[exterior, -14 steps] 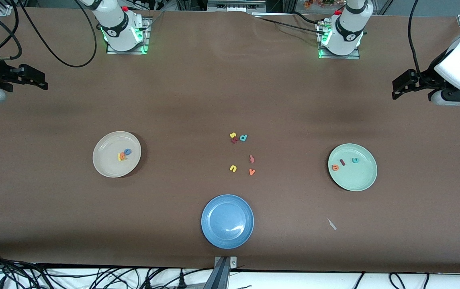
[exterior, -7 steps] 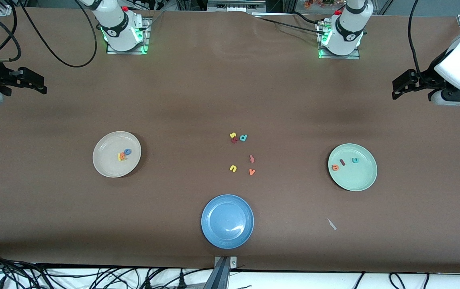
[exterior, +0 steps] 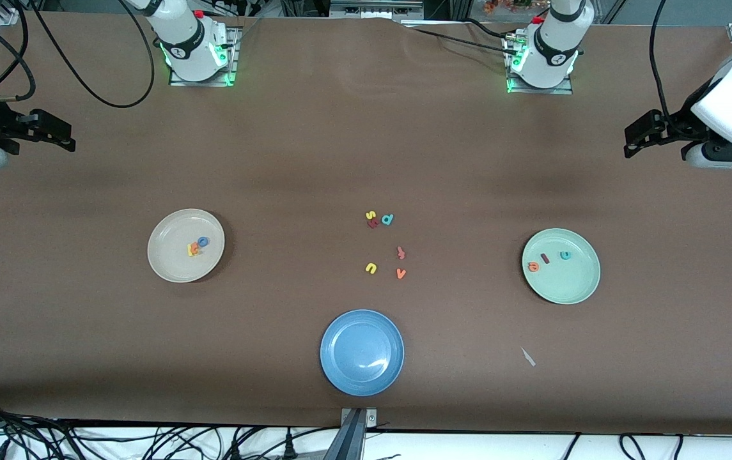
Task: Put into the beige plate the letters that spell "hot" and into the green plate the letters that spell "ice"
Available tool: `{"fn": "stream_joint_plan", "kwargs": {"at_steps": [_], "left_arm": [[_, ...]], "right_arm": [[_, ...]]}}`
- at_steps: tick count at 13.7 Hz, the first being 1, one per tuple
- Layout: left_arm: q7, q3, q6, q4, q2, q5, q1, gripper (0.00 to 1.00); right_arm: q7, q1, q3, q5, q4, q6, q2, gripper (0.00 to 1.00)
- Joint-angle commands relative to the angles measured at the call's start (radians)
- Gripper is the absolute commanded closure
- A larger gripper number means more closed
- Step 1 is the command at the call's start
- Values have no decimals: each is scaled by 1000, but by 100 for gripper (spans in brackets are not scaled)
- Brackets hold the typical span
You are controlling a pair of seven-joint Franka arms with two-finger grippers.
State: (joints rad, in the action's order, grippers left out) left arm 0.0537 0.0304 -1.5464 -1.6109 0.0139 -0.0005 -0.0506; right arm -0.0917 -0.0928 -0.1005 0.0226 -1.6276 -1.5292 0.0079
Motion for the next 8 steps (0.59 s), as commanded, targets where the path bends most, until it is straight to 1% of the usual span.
{"fn": "stream_joint_plan", "kwargs": {"at_steps": [1,8], "left_arm": [[-20,2,23,26,-9,13,5,0],[-21,2,23,26,-9,13,5,0]], "right_arm": [[4,5,4,-3,18,0,9,0],[4,10,4,-1,17,1,12,0]]}}
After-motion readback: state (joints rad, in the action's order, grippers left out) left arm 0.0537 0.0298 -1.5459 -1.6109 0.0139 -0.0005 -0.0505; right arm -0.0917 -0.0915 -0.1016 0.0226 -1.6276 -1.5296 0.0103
